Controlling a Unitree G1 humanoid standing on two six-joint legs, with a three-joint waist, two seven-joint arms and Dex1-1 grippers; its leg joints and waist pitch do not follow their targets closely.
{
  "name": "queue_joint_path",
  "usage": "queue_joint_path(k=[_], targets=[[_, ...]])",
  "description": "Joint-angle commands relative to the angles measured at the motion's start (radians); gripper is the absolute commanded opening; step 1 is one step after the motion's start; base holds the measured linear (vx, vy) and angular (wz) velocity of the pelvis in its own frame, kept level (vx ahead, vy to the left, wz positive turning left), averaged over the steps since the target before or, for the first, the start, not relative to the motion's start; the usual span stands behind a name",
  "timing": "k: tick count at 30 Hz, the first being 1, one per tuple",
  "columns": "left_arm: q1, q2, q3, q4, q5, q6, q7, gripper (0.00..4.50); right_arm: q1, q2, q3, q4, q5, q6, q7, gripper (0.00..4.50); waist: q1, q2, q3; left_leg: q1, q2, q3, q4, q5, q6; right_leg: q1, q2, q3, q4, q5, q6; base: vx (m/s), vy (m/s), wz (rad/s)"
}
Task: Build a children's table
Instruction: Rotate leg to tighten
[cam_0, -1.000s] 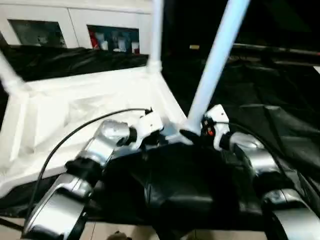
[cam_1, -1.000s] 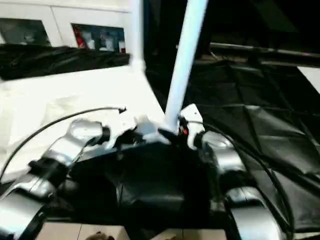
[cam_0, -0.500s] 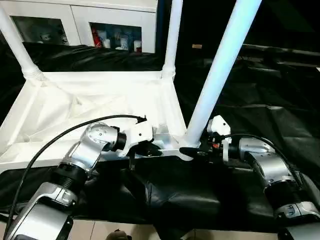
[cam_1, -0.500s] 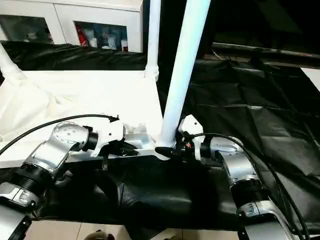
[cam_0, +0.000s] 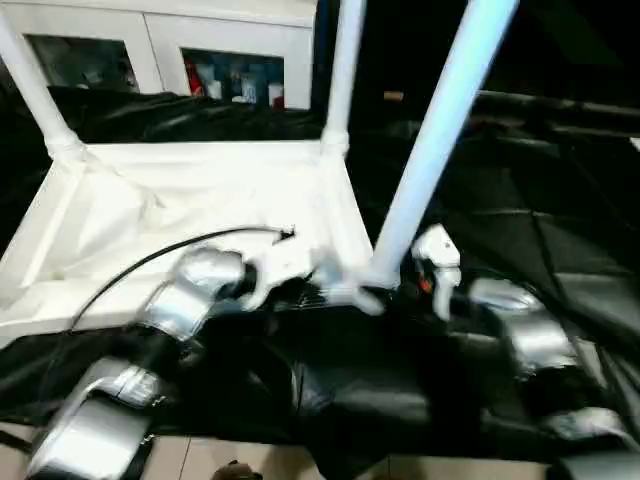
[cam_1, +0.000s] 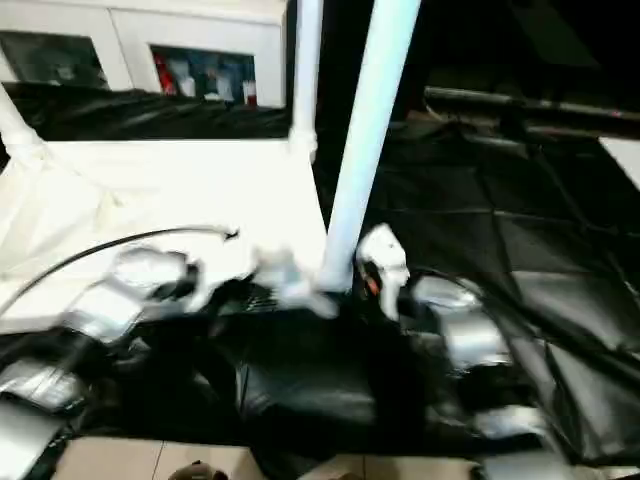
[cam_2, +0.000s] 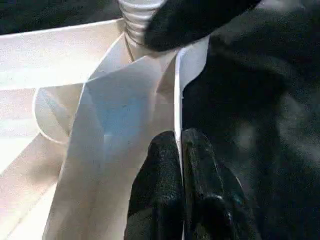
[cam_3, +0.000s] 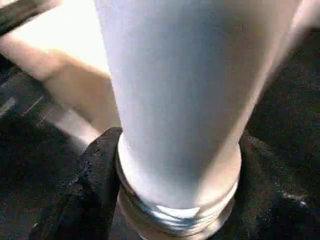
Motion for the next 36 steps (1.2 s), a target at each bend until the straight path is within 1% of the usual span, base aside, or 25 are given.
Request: queue_joint_path(k=[1,3,5,6,7,8,9,10,11,13,14,15,16,18,19,20,22,23,26,27,29,30,31,32,36], targets=[[-0.005,-0.046,0.006,0.054,0.017,0.071,0.106,0.00,0.000,0.044,-0.043,0.115,0.036,0.054,-0.134,2.75,-0.009,0.009,-0.047,0.009,0.060,-0.027,-0.076,-0.258,-0.022,0.032,-0.105,0.060,-0.098,-0.386,-0.155,-0.053,0.014,-0.07],[-0.015,-0.072,0.006,0.065,0.012,0.087,0.120,0.00,-0.015,0.068,-0.054,0.139,0.047,0.047,-0.162,2.75,-0.010,0.012,-0.048,0.012,0.062,-0.027,-0.075,-0.272,-0.018,0.027,-0.103,0.062,-0.101,-0.345,-0.160,0.000,0.000,0.00],[-0.033,-0.118,0.004,0.084,0.005,0.109,0.138,0.00,-0.043,0.105,-0.063,0.182,0.054,0.029,-0.215,2.75,-0.015,0.013,-0.052,0.008,0.059,-0.026,-0.074,-0.260,-0.017,0.032,-0.100,0.062,-0.093,-0.263,-0.184,0.000,0.000,0.00],[-0.033,-0.118,0.004,0.084,0.005,0.109,0.138,0.00,-0.043,0.105,-0.063,0.182,0.054,0.029,-0.215,2.75,-0.015,0.011,-0.053,0.009,0.060,-0.026,-0.075,-0.257,-0.013,0.033,-0.101,0.063,-0.094,-0.251,-0.185,0.000,0.000,0.00],[-0.045,-0.152,0.001,0.101,0.005,0.112,0.149,0.00,-0.065,0.129,-0.059,0.209,0.037,0.018,-0.258,2.75,-0.015,0.011,-0.053,0.006,0.059,-0.025,-0.073,-0.248,-0.004,0.034,-0.101,0.063,-0.092,-0.232,-0.188,0.000,0.000,0.00],[-0.064,-0.199,-0.006,0.125,0.006,0.109,0.161,0.00,-0.100,0.158,-0.031,0.242,-0.010,0.002,-0.286,2.75,-0.017,0.013,-0.056,0.006,0.057,-0.024,-0.072,-0.236,-0.007,0.034,-0.100,0.063,-0.091,-0.220,-0.192,0.000,0.000,0.00],[-0.064,-0.199,-0.006,0.125,0.006,0.109,0.161,0.00,-0.100,0.158,-0.031,0.242,-0.010,0.002,-0.286,2.75,-0.018,0.011,-0.054,0.006,0.057,-0.025,-0.072,-0.239,-0.007,0.034,-0.100,0.062,-0.091,-0.226,-0.194,0.000,0.000,0.00],[-0.069,-0.207,-0.007,0.132,0.007,0.106,0.162,0.00,-0.108,0.164,-0.023,0.247,-0.021,-0.006,-0.275,3.10,-0.016,0.010,-0.054,0.005,0.056,-0.024,-0.071,-0.243,0.000,0.036,-0.100,0.062,-0.093,-0.233,-0.191,0.000,0.000,0.00],[-0.071,-0.207,-0.007,0.135,0.008,0.105,0.163,0.00,-0.111,0.167,-0.023,0.244,-0.015,-0.015,-0.246,3.31,-0.014,0.013,-0.054,0.005,0.056,-0.024,-0.071,-0.244,0.003,0.037,-0.102,0.062,-0.093,-0.232,-0.190,0.000,0.000,0.00],[-0.071,-0.205,-0.006,0.135,0.008,0.104,0.162,0.00,-0.111,0.167,-0.026,0.239,-0.007,-0.023,-0.221,3.47,-0.014,0.011,-0.056,0.003,0.058,-0.024,-0.071,-0.232,0.014,0.038,-0.100,0.061,-0.090,-0.206,-0.193,0.000,0.000,0.00],[-0.065,-0.188,0.001,0.126,0.000,0.079,0.147,0.00,-0.110,0.149,-0.011,0.224,-0.010,-0.060,-0.161,3.66,-0.013,0.010,-0.057,0.002,0.059,-0.024,-0.070,-0.223,0.024,0.040,-0.101,0.061,-0.088,-0.183,-0.201,0.000,0.000,0.00],[-0.055,-0.168,0.006,0.110,-0.009,0.064,0.126,0.00,-0.103,0.119,0.008,0.199,-0.018,-0.077,-0.105,3.66,-0.012,0.009,-0.057,0.000,0.058,-0.023,-0.069,-0.217,0.028,0.042,-0.102,0.061,-0.088,-0.174,-0.203,0.000,0.000,0.00],[-0.054,-0.165,0.006,0.107,-0.010,0.061,0.123,0.00,-0.101,0.114,0.011,0.194,-0.019,-0.078,-0.095,3.79,-0.012,0.009,-0.057,-0.002,0.059,-0.022,-0.068,-0.207,0.039,0.043,-0.101,0.061,-0.086,-0.154,-0.210,0.000,0.000,0.00],[-0.041,-0.142,0.005,0.096,-0.009,0.023,0.084,0.00,-0.094,0.078,0.027,0.171,-0.018,-0.076,-0.016,3.79,-0.012,0.007,-0.057,-0.003,0.059,-0.022,-0.066,-0.189,0.054,0.047,-0.102,0.061,-0.083,-0.136,-0.218,0.000,0.000,0.00],[-0.037,-0.131,0.004,0.093,-0.009,0.015,0.071,0.00,-0.090,0.058,0.037,0.162,-0.023,-0.092,0.017,3.79,-0.012,0.003,-0.057,-0.004,0.059,-0.021,-0.065,-0.179,0.059,0.047,-0.102,0.061,-0.082,-0.128,-0.219,0.000,0.000,0.00],[-0.024,-0.109,-0.004,0.080,-0.008,-0.027,0.039,0.00,-0.078,0.022,0.054,0.137,-0.024,-0.110,0.087,3.79,-0.010,0.002,-0.058,-0.006,0.058,-0.020,-0.062,-0.153,0.075,0.049,-0.102,0.059,-0.080,-0.110,-0.226,0.000,0.000,0.00],[-0.016,-0.099,-0.008,0.070,-0.010,-0.047,0.018,0.00,-0.071,0.007,0.060,0.123,-0.021,-0.114,0.122,3.79,-0.008,0.004,-0.058,-0.008,0.057,-0.019,-0.061,-0.134,0.088,0.050,-0.103,0.060,-0.079,-0.096,-0.228,0.000,0.000,0.00],[0.004,-0.073,-0.013,0.033,-0.023,-0.049,-0.039,0.00,-0.050,-0.038,0.080,0.077,-0.010,-0.117,0.219,3.79,-0.005,0.004,-0.058,-0.007,0.059,-0.019,-0.059,-0.129,0.095,0.052,-0.103,0.058,-0.078,-0.090,-0.230,0.000,0.000,0.00],[0.043,-0.019,-0.028,-0.035,-0.044,-0.061,-0.146,0.00,-0.013,-0.118,0.123,0.005,-0.006,-0.111,0.388,3.79,-0.004,0.005,-0.058,-0.008,0.061,-0.018,-0.058,-0.117,0.111,0.052,-0.100,0.058,-0.073,-0.060,-0.241,0.000,0.000,0.00],[0.055,0.002,-0.036,-0.056,-0.046,-0.075,-0.180,0.00,-0.003,-0.143,0.137,-0.016,-0.007,-0.111,0.434,3.79,-0.001,0.008,-0.055,-0.008,0.064,-0.017,-0.060,-0.133,0.113,0.050,-0.098,0.056,-0.073,-0.075,-0.242,0.000,0.000,0.00],[0.070,0.026,-0.040,-0.079,-0.050,-0.084,-0.216,0.00,0.009,-0.171,0.148,-0.041,-0.005,-0.110,0.477,3.79,0.001,0.007,-0.054,-0.006,0.065,-0.016,-0.061,-0.144,0.107,0.049,-0.097,0.055,-0.076,-0.094,-0.239,0.000,0.000,0.00],[0.087,0.049,-0.035,-0.109,-0.071,-0.094,-0.258,0.00,0.020,-0.196,0.151,-0.068,0.003,-0.108,0.510,3.79,0.002,0.010,-0.052,-0.003,0.066,-0.015,-0.063,-0.162,0.098,0.044,-0.096,0.055,-0.079,-0.127,-0.235,0.000,0.000,0.00],[0.087,0.049,-0.035,-0.109,-0.071,-0.094,-0.258,0.00,0.020,-0.196,0.151,-0.068,0.003,-0.108,0.510,3.79,0.007,0.009,-0.053,0.000,0.068,-0.016,-0.063,-0.166,0.091,0.046,-0.099,0.055,-0.080,-0.137,-0.233,0.000,0.000,0.00],[0.104,0.074,-0.031,-0.146,-0.093,-0.088,-0.299,0.00,0.027,-0.213,0.148,-0.090,0.013,-0.105,0.533,3.79,0.011,0.011,-0.053,0.001,0.069,-0.016,-0.065,-0.167,0.083,0.043,-0.100,0.057,-0.079,-0.151,-0.230,0.000,0.000,0.00],[0.124,0.104,-0.027,-0.190,-0.109,-0.077,-0.340,0.00,0.041,-0.227,0.147,-0.128,0.034,-0.091,0.572,3.79,0.013,0.010,-0.055,-0.001,0.066,-0.014,-0.063,-0.140,0.081,0.043,-0.095,0.057,-0.071,-0.097,-0.239,0.000,0.000,0.00]])
